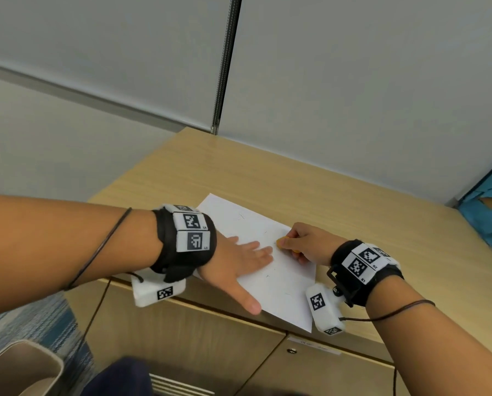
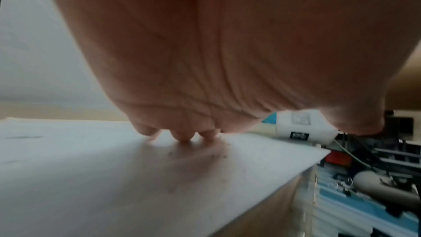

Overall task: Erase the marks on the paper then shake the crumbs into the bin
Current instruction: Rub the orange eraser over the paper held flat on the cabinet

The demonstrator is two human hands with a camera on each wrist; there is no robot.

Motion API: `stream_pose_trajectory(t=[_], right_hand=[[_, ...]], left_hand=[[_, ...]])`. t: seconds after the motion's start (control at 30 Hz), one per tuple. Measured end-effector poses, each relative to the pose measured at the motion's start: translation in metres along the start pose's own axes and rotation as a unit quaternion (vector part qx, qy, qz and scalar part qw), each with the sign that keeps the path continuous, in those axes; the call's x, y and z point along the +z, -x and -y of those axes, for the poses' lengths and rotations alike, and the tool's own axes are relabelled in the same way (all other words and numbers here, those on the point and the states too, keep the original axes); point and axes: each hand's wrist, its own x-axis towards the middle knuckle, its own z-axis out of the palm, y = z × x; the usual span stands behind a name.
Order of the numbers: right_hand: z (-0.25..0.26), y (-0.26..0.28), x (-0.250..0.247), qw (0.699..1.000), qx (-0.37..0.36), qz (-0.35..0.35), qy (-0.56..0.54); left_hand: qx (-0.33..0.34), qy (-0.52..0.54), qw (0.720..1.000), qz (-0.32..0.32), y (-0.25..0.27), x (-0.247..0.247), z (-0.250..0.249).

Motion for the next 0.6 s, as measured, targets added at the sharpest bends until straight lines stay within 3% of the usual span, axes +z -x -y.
stream_pose_trajectory(t=[0.07, 0.23, 0.3, 0.47, 0.53, 0.6], right_hand=[[0.000, 0.001, 0.000, 1.000, -0.001, -0.001, -0.002], [-0.003, -0.002, 0.001, 1.000, 0.007, -0.011, -0.009], [-0.004, -0.002, 0.000, 1.000, 0.007, -0.012, -0.008], [-0.001, 0.001, 0.001, 1.000, 0.001, -0.005, -0.002], [-0.001, 0.002, 0.001, 1.000, 0.001, -0.010, 0.002], [-0.001, 0.001, 0.002, 1.000, 0.002, -0.012, 0.006]], left_hand=[[-0.018, 0.010, 1.000, -0.016, -0.002, -0.007, 0.001], [-0.172, -0.024, 0.985, -0.012, 0.005, -0.004, 0.029], [-0.157, -0.011, 0.988, 0.004, 0.011, 0.002, 0.032], [0.013, 0.019, 1.000, 0.016, 0.019, 0.019, 0.014], [-0.020, 0.036, 0.999, 0.004, 0.026, 0.016, 0.017], [-0.095, 0.021, 0.995, -0.007, 0.037, 0.009, 0.028]])
